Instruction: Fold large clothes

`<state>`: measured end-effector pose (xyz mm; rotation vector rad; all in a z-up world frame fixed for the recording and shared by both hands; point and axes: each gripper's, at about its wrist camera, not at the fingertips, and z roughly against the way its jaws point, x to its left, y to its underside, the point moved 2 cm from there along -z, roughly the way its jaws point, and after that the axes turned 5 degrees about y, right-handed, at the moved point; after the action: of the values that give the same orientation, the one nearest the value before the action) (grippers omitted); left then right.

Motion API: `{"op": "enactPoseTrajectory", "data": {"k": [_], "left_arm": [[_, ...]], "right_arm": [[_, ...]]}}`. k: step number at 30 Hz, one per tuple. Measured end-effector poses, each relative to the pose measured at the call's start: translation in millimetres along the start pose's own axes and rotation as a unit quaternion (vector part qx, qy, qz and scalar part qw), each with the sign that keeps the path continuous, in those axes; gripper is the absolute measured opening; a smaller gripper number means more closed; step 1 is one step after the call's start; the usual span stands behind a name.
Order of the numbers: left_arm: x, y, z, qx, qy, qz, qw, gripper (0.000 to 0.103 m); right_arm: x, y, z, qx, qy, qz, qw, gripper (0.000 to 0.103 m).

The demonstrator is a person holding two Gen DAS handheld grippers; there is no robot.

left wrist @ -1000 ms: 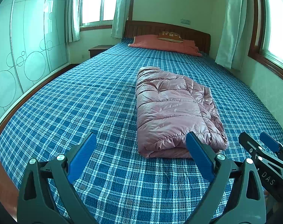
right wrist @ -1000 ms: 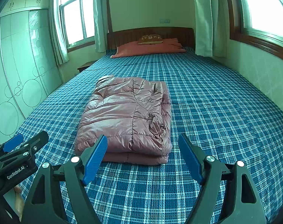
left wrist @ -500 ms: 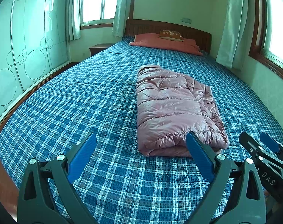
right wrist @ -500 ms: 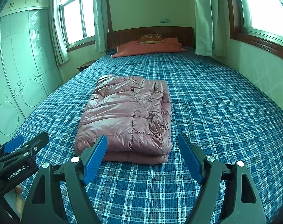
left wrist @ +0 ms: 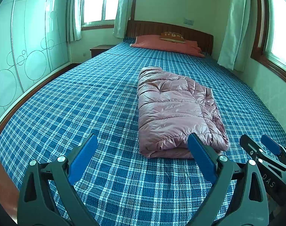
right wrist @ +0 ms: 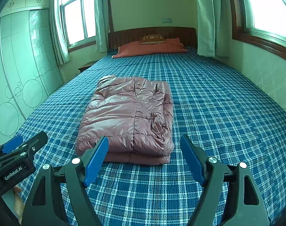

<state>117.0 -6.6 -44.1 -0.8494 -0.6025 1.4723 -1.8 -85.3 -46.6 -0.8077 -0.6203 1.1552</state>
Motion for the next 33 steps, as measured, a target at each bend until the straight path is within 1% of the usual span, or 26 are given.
{"op": "enactPoseTrajectory", "data": {"k": [4,6,8,14,16,21,24,27,29,33], "left_arm": [[-2.2,-1.4,4.9,-0.004,-0.001,-0.002,1.0000,0.096],[-3.1,-2.1,6.8,-0.007,-0.010,-0.003,0.9999,0.096],[-3.7,-3.0,8.7,-0.011,-0.016,-0.006,0.9998,0.101],[-6.7,-6.1,12.2,-0.020,-0.016,-0.015,0.9996,0.101],[-6.9,-5.9,12.6,-0.021,-0.020,-0.013,0.9995,0.101],[-3.7,-4.5,11.2,-0.026,-0.015,0.000,0.9996,0.101],[-5.1,-4.0,9.4,-0.016,-0.013,-0.011,0.9997,0.101],[-6.2,-3.7,8.2,-0.022,-0.016,-0.017,0.9995,0.101],[-4.7,-3.5,6.0,-0.019,-0.015,-0.012,0.9996,0.101],[1.2,-1.7,-6.9,-0.001,-0.007,0.002,1.0000,0.101]], "right_arm": [[-1.1,-0.1,1.8,-0.002,-0.001,0.000,1.000,0.077],[-1.9,0.0,2.2,-0.002,-0.001,0.001,1.000,0.077],[-2.5,-0.1,2.4,-0.002,-0.001,0.000,1.000,0.077],[-5.3,-1.2,4.4,-0.003,-0.002,0.001,1.000,0.077],[-5.7,-1.1,4.3,-0.002,-0.002,0.000,1.000,0.077],[-8.0,-1.2,3.2,0.001,-0.004,-0.001,1.000,0.077],[-8.5,-1.5,1.6,0.003,-0.004,-0.001,1.000,0.077],[-8.5,-0.9,0.2,0.004,-0.005,-0.001,1.000,0.077],[-8.8,-0.3,-1.1,0.005,-0.004,-0.001,1.000,0.077],[-15.7,0.6,-7.1,0.009,-0.002,-0.005,1.000,0.077]]}}
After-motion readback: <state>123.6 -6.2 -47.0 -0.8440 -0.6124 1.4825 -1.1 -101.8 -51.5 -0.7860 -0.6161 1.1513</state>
